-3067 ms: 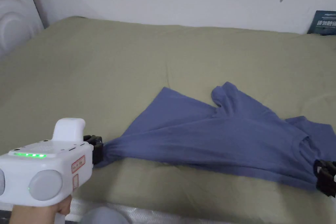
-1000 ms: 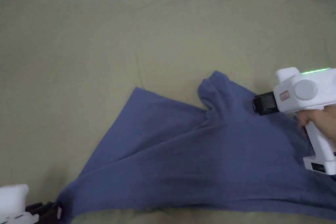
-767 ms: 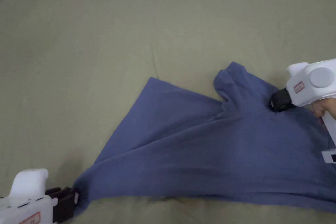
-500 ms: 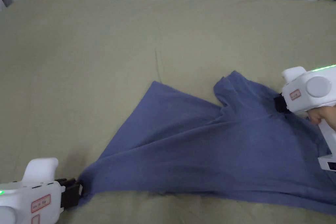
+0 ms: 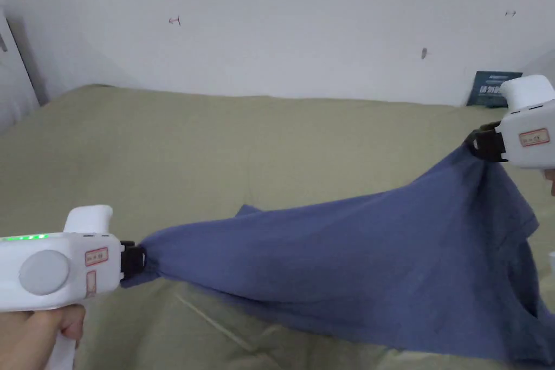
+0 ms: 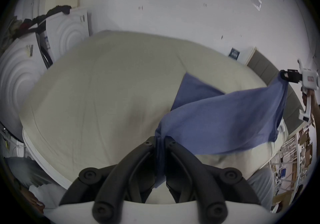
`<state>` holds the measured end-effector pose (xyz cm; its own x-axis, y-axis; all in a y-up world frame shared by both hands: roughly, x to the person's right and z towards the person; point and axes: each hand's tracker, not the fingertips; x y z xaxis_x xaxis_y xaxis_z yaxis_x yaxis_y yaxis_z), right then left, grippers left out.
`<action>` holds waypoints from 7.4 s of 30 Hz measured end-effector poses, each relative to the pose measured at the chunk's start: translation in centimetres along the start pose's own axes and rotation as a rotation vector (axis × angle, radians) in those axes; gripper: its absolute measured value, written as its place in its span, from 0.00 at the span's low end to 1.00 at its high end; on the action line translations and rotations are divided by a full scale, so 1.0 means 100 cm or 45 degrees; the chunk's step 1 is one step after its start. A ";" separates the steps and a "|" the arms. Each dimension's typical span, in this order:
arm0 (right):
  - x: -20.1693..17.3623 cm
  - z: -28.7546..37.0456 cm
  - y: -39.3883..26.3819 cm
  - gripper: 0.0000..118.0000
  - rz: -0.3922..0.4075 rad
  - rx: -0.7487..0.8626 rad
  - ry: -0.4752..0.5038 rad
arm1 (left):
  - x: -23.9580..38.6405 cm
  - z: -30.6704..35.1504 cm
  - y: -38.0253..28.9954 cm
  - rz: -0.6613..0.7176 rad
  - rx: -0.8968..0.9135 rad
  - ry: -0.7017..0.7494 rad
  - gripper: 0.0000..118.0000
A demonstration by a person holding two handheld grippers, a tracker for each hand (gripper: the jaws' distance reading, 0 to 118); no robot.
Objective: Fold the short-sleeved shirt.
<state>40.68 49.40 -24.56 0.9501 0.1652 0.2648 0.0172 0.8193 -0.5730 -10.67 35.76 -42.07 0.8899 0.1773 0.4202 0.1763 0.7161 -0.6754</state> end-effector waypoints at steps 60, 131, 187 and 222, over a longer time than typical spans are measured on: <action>0.144 -0.047 0.278 0.04 -0.303 0.489 -0.259 | 0.167 -0.027 0.431 -0.195 0.610 0.438 0.05; -0.016 0.046 -0.332 1.00 -0.436 -0.292 -0.064 | -0.007 -0.003 -0.148 -0.031 -0.172 0.159 0.98; 0.003 0.040 -0.332 0.07 -0.444 -0.398 0.136 | 0.001 -0.052 -0.097 -0.076 -0.281 0.056 0.08; 0.056 -0.147 -0.210 1.00 -0.551 -0.506 0.034 | 0.025 -0.196 0.020 -0.062 -0.283 0.049 0.97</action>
<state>50.26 25.08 -22.45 0.8380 -0.1563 0.5228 0.5157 0.5396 -0.6655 0.18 24.40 -54.29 0.8926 0.1171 0.4353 0.3042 0.5561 -0.7734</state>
